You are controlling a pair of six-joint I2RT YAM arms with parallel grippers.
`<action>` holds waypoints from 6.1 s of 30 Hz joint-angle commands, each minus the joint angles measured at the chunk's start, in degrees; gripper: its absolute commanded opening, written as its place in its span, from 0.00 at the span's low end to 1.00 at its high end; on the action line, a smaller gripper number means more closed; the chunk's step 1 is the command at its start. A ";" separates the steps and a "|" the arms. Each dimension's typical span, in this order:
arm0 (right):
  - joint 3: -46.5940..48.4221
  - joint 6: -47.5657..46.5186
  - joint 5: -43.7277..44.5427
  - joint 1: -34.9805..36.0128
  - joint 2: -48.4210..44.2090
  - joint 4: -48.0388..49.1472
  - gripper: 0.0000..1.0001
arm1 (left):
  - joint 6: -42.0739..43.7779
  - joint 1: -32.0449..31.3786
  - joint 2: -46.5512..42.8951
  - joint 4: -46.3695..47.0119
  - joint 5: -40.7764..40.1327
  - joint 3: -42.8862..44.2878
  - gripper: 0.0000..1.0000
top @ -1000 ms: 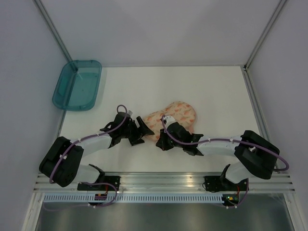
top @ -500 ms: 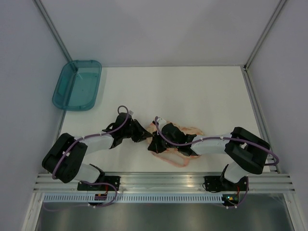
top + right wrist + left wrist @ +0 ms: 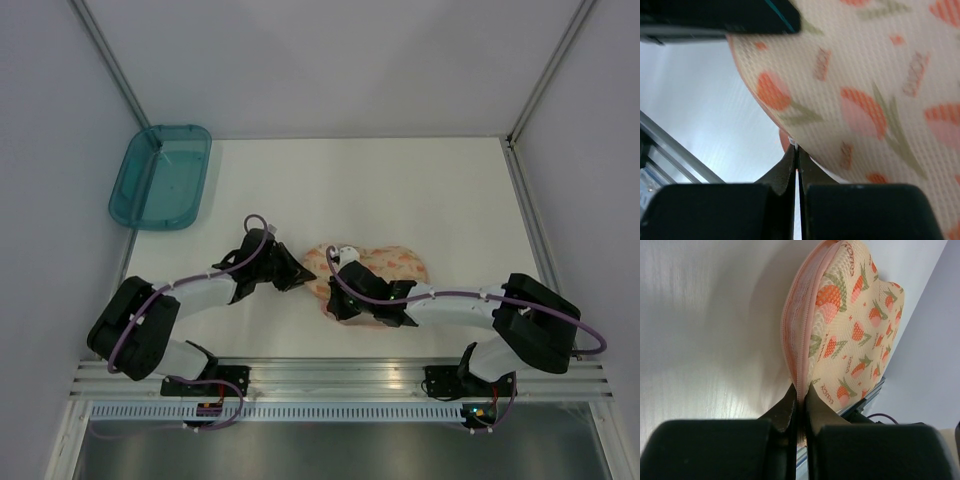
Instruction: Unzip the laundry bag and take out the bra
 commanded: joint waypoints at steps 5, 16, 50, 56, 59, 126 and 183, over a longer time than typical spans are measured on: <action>-1.34 1.46 13.80 0.04 -4.35 -15.68 0.00 | 8.03 3.76 1.40 -5.47 -2.46 6.99 0.02; 2.00 4.27 26.40 0.04 -5.05 -27.55 0.00 | 20.33 13.16 8.34 -11.89 1.14 15.34 0.02; 4.72 -2.32 4.17 4.88 -2.24 -4.64 0.00 | 20.53 14.75 19.97 -15.25 7.46 29.80 0.88; 7.09 -4.07 -0.22 4.79 1.27 0.30 0.00 | 11.48 9.14 5.64 -2.60 8.78 7.64 0.88; 7.97 -4.25 -0.58 4.61 2.68 0.74 0.01 | 6.91 6.06 2.03 2.24 10.09 2.79 0.88; 15.63 7.00 47.94 -11.38 13.93 -33.53 0.00 | 40.38 8.77 21.62 -19.46 22.41 24.14 0.02; 46.30 -0.83 32.55 1.27 29.59 -28.61 0.05 | 11.82 7.19 -42.36 -29.39 -7.03 -5.48 0.85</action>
